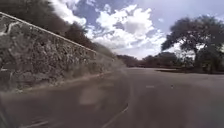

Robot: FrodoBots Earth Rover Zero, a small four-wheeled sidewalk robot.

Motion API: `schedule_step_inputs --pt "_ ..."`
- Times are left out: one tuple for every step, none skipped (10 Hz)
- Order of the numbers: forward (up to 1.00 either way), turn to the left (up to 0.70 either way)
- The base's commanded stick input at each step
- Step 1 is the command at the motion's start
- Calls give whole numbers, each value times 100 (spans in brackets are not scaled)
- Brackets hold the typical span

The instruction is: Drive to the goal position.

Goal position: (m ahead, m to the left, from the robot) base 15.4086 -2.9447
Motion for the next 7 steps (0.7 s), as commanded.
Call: schedule_step_inputs --pt "70 -28" --pt "70 -35" --pt "70 -35" --pt "70 0" --pt "70 0" --pt "70 0" --pt "70 0"
